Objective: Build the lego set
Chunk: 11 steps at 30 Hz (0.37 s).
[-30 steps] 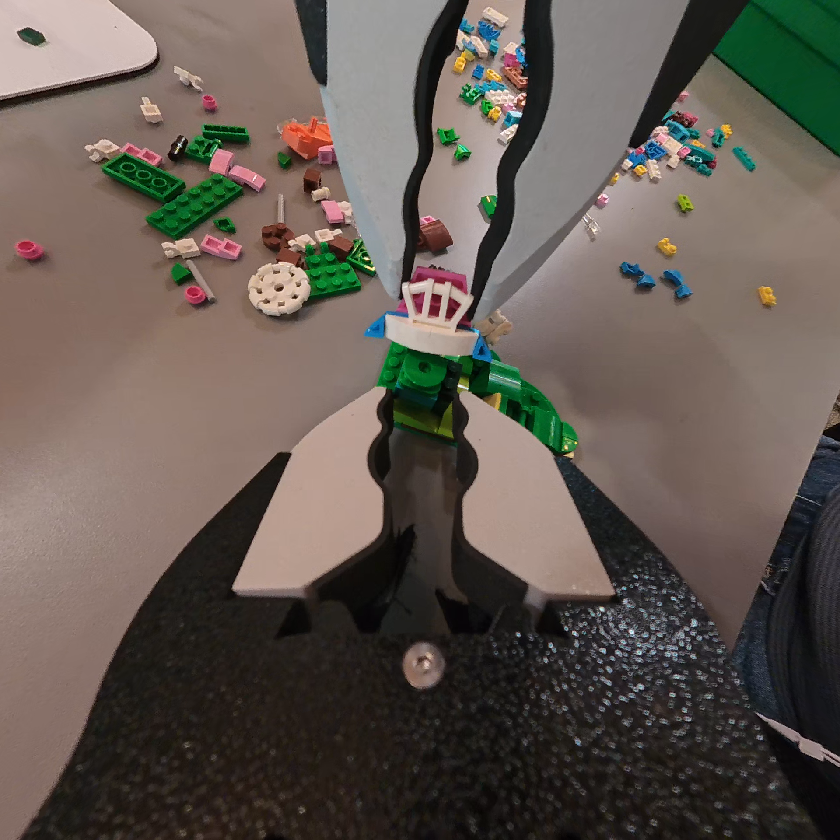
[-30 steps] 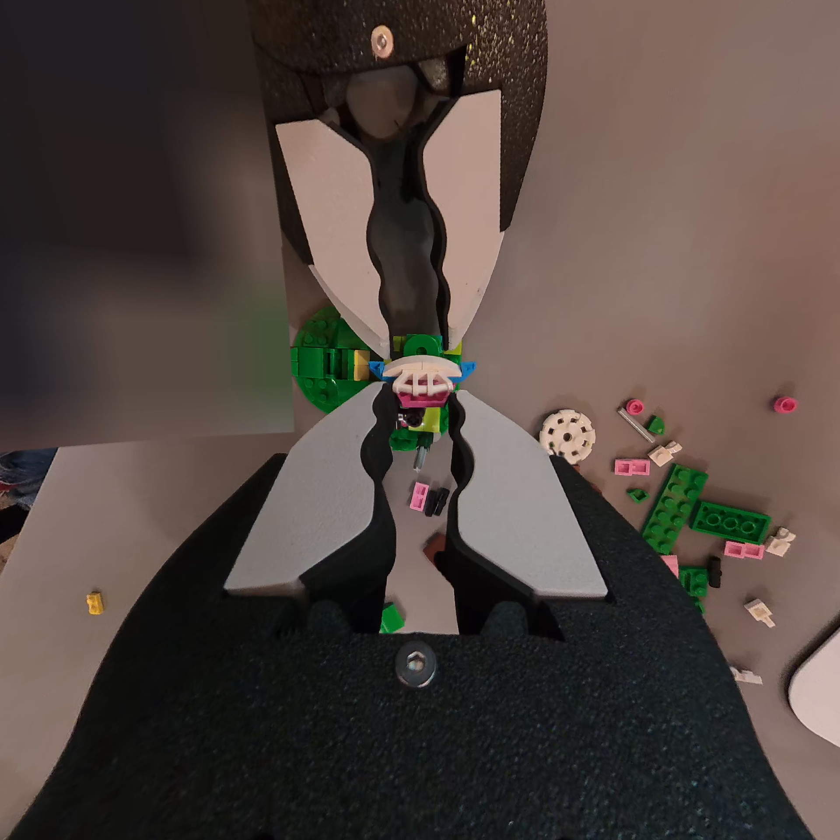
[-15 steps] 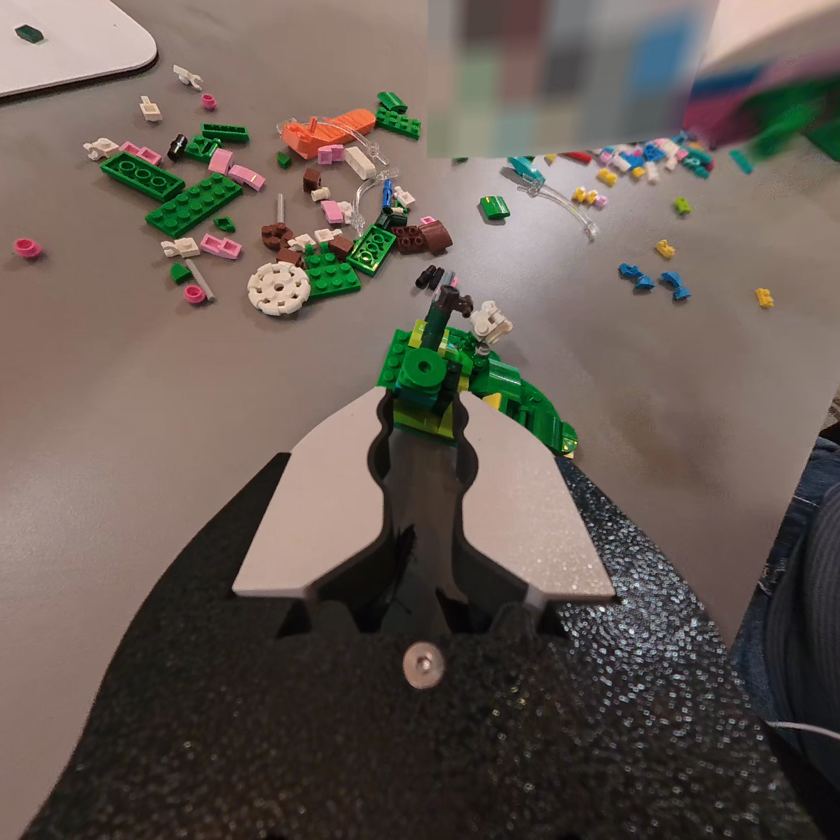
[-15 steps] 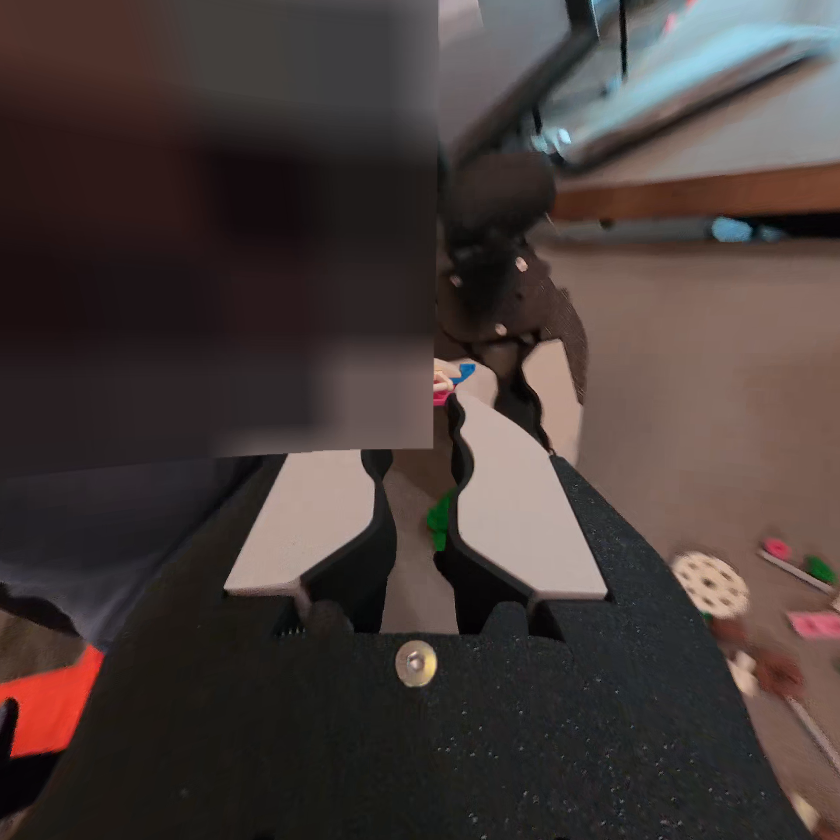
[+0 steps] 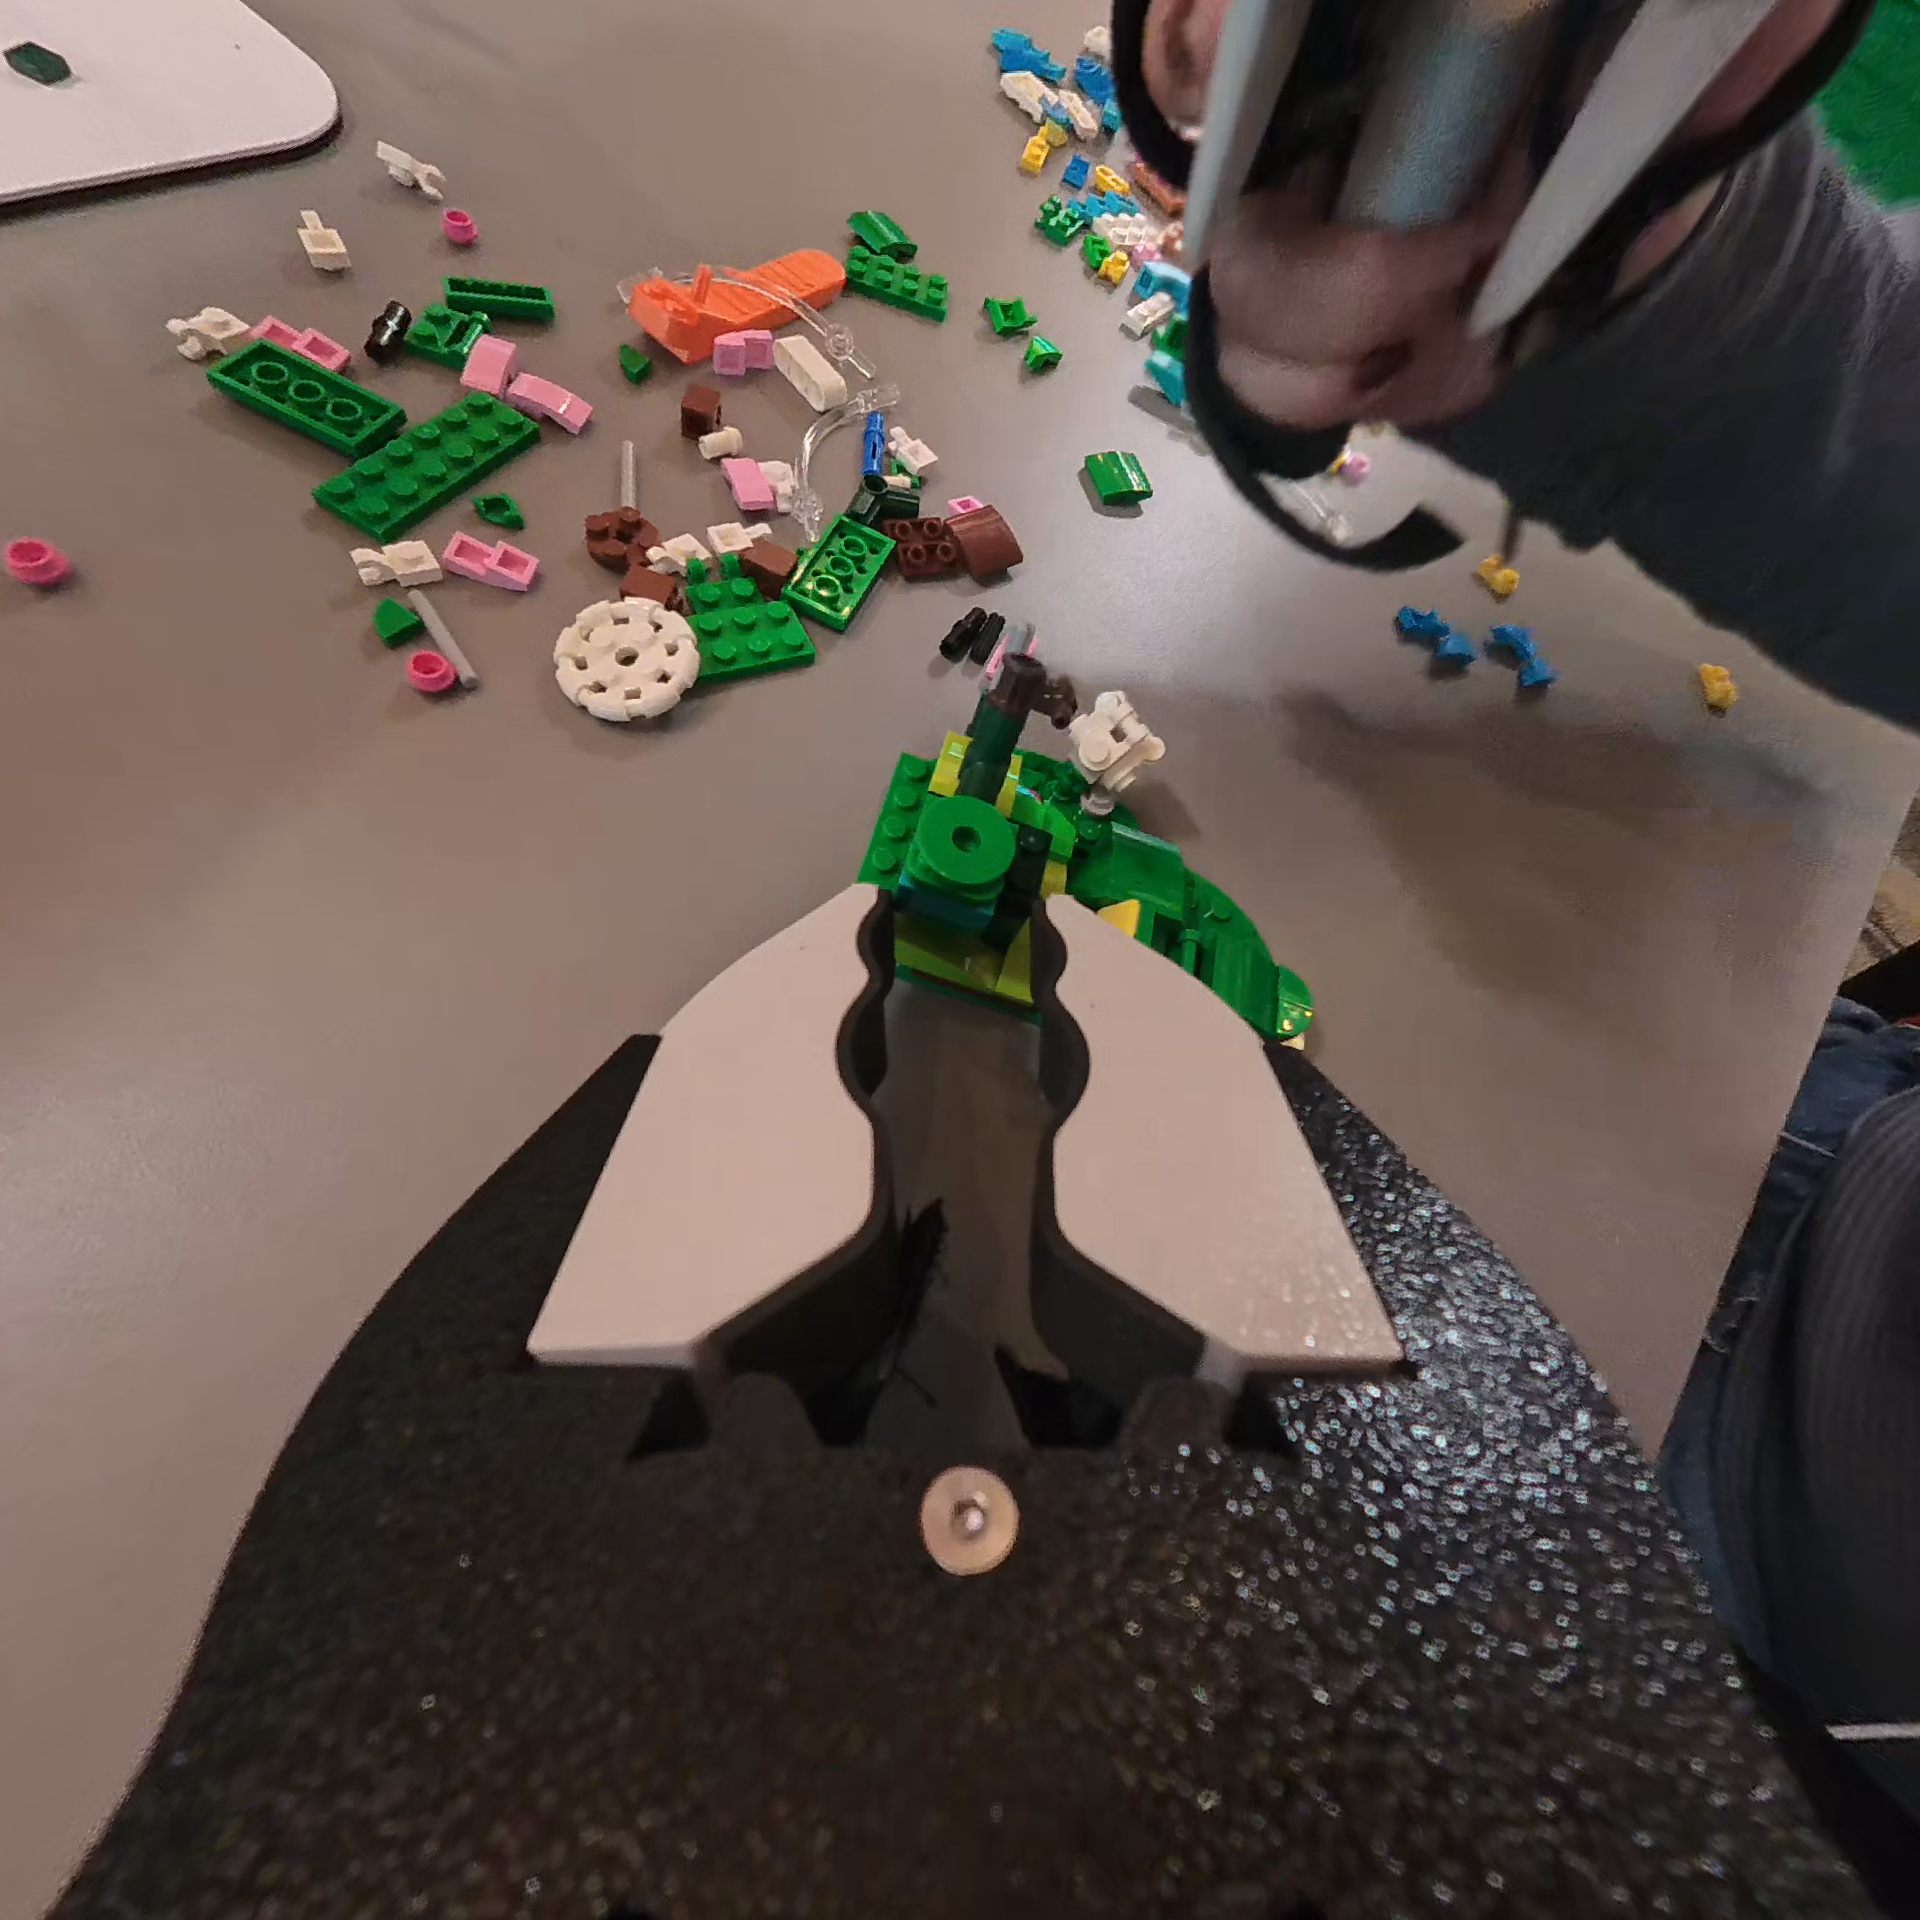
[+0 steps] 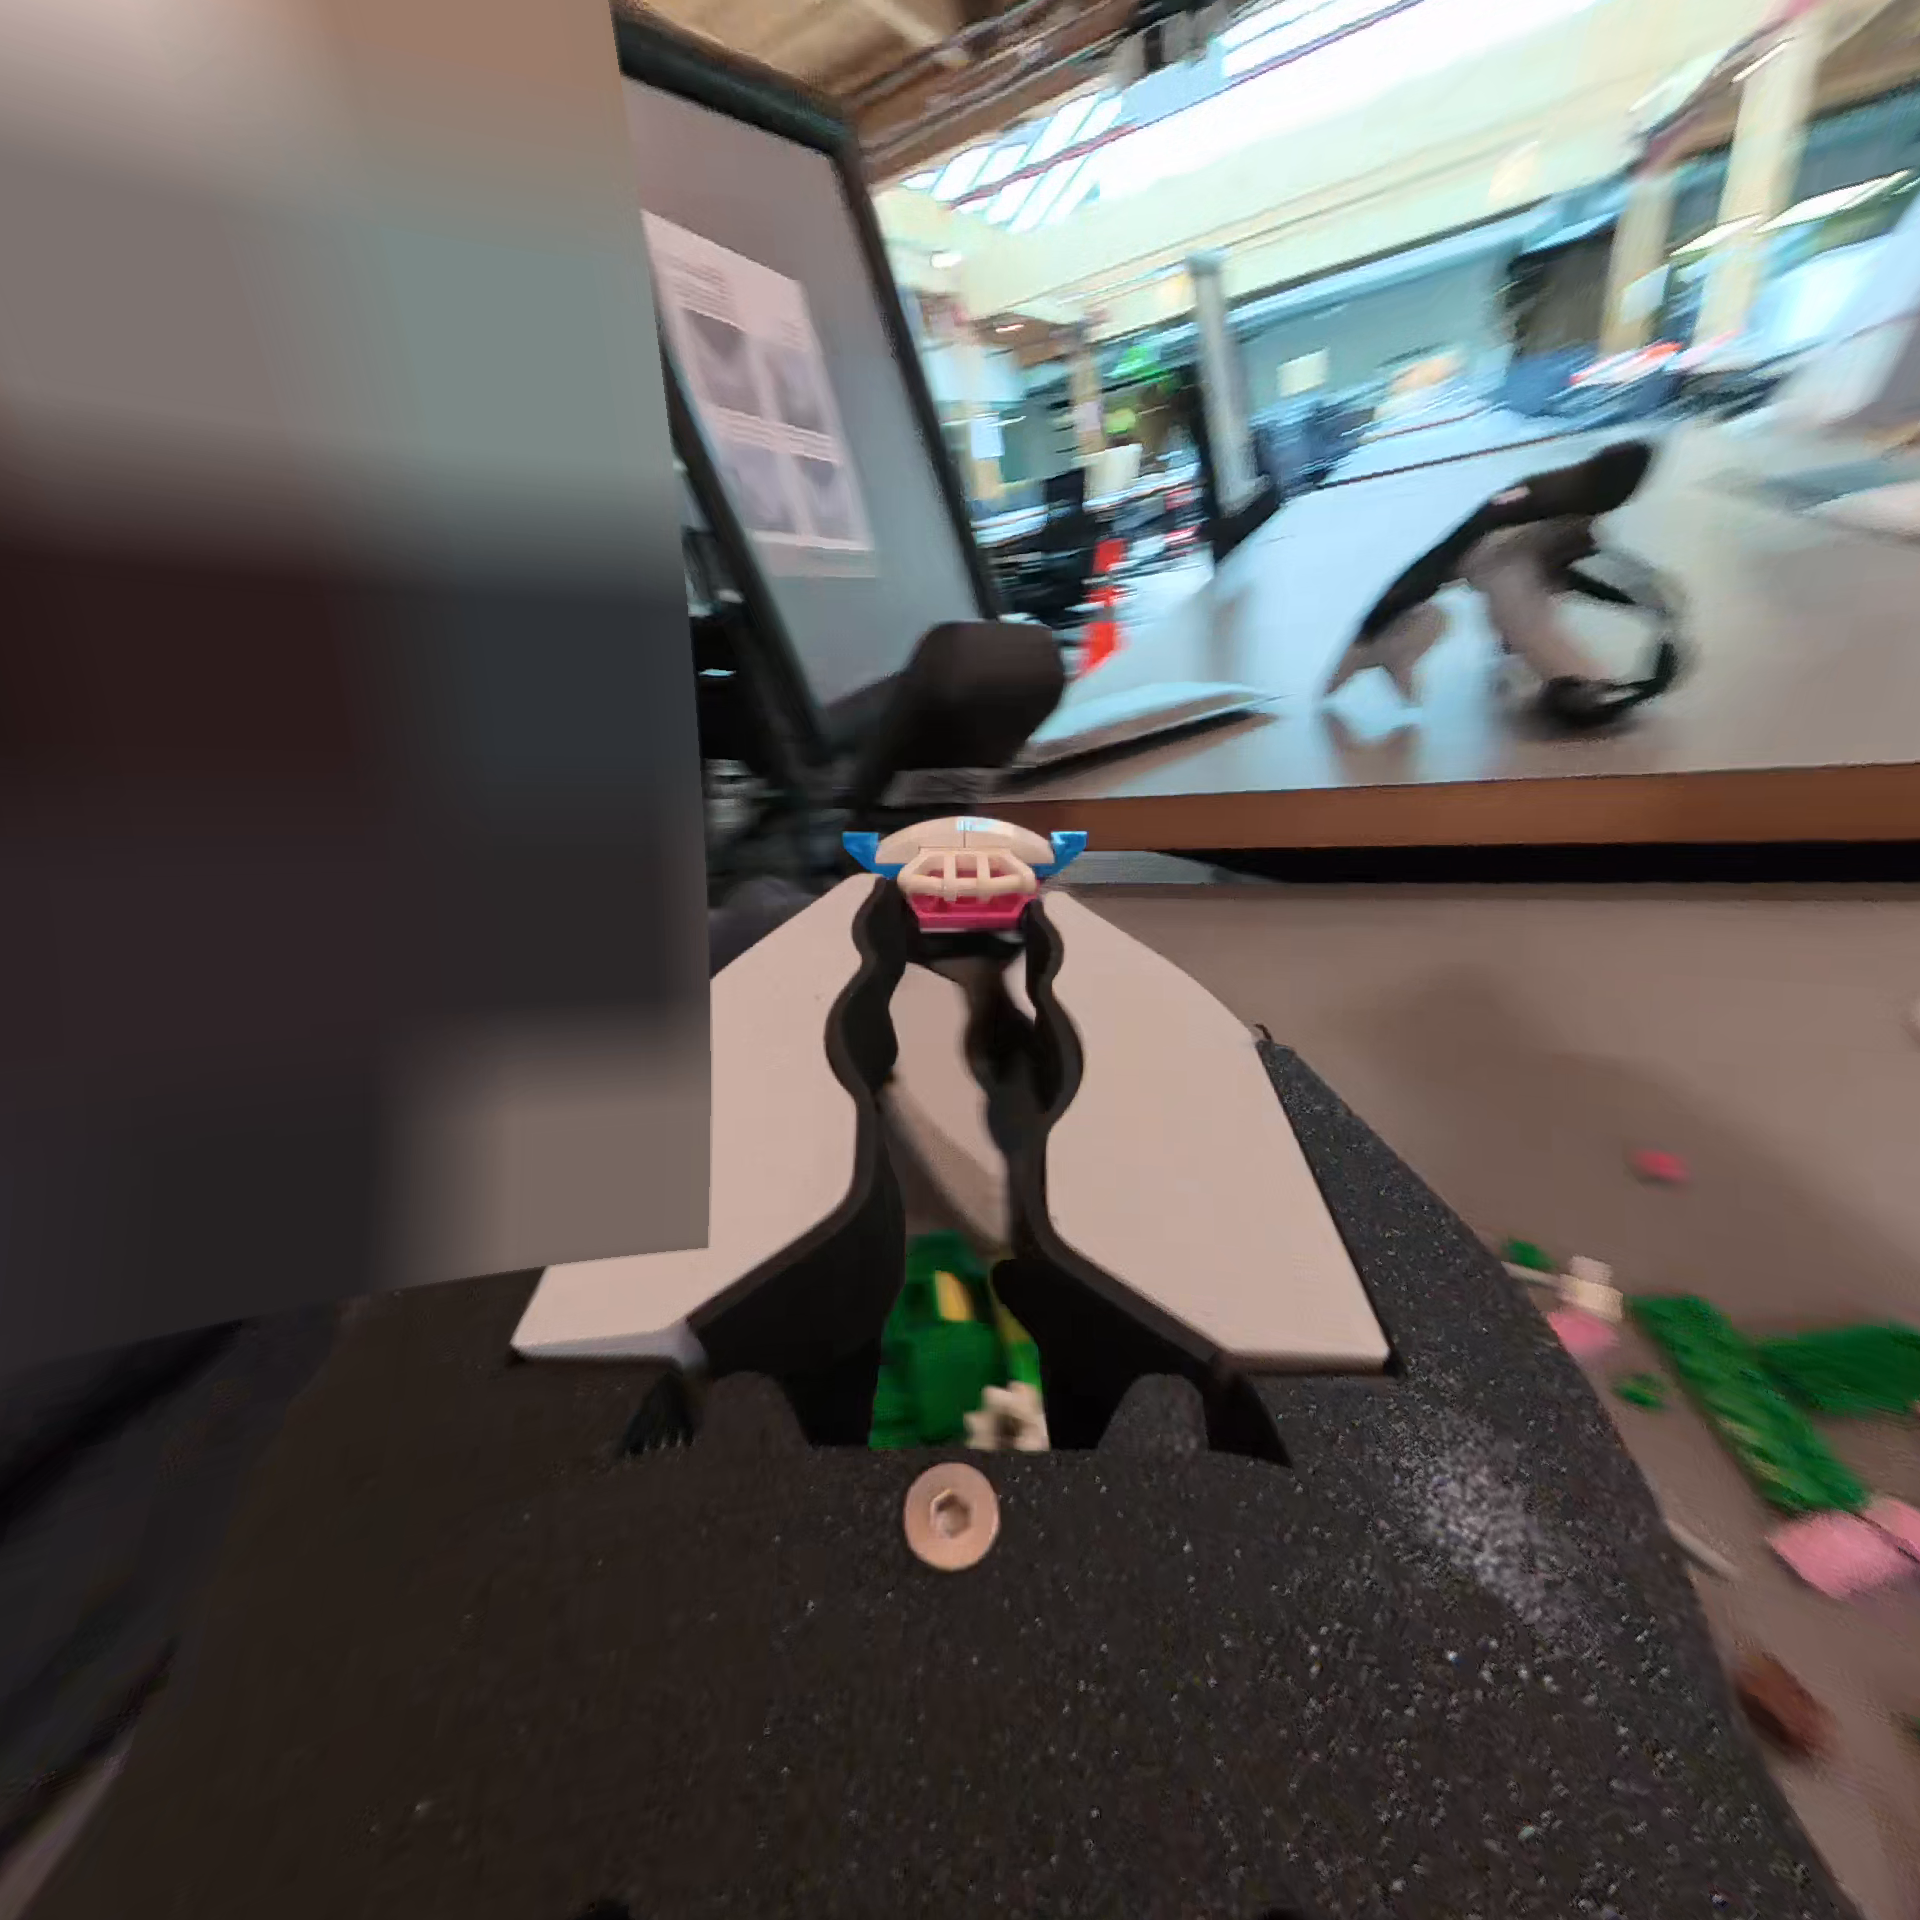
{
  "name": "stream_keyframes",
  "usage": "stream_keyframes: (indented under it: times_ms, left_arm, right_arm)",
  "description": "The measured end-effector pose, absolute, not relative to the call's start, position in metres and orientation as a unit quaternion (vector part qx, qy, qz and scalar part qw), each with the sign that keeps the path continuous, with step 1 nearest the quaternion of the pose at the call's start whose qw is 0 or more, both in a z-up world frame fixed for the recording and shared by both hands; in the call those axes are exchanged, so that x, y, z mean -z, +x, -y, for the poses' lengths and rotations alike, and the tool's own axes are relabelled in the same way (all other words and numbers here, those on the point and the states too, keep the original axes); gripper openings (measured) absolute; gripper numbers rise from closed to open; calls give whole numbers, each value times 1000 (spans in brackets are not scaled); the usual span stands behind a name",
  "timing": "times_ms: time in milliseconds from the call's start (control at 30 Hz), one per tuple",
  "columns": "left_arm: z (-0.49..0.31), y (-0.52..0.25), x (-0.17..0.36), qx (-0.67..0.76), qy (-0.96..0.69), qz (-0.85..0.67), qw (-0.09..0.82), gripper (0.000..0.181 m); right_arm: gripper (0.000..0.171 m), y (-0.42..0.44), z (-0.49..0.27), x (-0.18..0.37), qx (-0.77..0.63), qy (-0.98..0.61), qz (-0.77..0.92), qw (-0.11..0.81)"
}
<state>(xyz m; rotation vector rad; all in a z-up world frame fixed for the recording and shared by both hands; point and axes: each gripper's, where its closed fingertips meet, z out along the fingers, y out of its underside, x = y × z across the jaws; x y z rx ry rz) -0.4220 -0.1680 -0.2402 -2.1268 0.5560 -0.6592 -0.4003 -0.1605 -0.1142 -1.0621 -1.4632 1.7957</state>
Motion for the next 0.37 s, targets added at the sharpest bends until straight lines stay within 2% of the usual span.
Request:
stream_keyframes:
  times_ms: [33,200,367]
  left_arm:
    - [168,-422,240,265,-845,-219,410,25]
    - [166,-421,240,270,-844,-216,409,25]
    - [159,-412,241,251,-844,-236,412,25]
  right_arm:
    - [22,-402,155,121,-647,-407,548,340]
    - [22,-397,130,138,-543,-424,508,517]
    - [22,-387,106,144,-500,-454,452,582]
